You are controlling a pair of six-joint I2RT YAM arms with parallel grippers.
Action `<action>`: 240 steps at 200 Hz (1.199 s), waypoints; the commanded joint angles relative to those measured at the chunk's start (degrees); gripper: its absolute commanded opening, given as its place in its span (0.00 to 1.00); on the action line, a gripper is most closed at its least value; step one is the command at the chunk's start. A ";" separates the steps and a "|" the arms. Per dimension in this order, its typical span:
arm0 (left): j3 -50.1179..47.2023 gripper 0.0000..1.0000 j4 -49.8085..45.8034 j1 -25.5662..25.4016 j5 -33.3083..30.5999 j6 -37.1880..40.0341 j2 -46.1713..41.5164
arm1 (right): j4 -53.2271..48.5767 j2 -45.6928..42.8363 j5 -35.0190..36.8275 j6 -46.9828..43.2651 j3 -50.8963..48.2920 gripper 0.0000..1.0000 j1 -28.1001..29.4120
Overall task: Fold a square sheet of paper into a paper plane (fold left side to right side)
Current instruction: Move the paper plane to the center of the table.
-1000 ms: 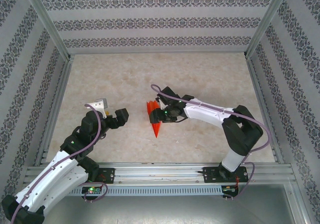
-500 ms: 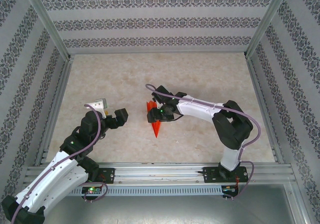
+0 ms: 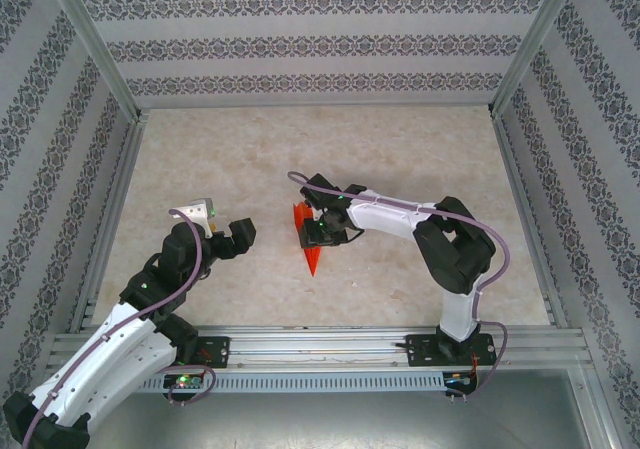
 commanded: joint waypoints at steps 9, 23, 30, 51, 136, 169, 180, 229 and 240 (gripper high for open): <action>-0.36 1.00 -1.41 0.94 -0.67 1.67 -0.61 | -1.80 1.44 1.15 0.59 2.06 0.37 1.03; -0.34 1.00 -1.41 0.94 -0.68 1.76 -0.65 | -1.82 1.74 1.24 0.68 2.30 0.35 1.08; -0.27 1.00 -1.39 0.96 -0.61 1.76 -0.65 | -1.88 1.92 1.33 0.68 2.41 0.33 1.21; -0.24 1.00 -1.41 1.02 -0.65 1.83 -0.66 | -2.32 2.46 1.50 0.77 2.98 0.30 1.37; -0.48 1.00 -1.32 1.17 -0.43 1.94 -0.65 | -3.96 4.99 2.60 0.94 4.87 0.24 2.22; -0.45 1.00 -1.32 1.33 -0.33 1.94 -0.65 | -4.96 5.57 3.74 0.86 5.31 0.22 2.40; -0.41 1.00 -1.25 1.33 -0.29 1.94 -0.66 | -5.16 5.77 4.08 0.90 5.40 0.21 2.49; -0.57 1.00 -1.23 1.45 -0.09 1.85 -0.65 | -5.71 6.86 5.02 0.99 5.49 0.20 2.77; -0.60 1.00 -1.23 1.47 -0.11 1.85 -0.65 | -5.78 7.02 4.97 1.07 5.50 0.19 2.84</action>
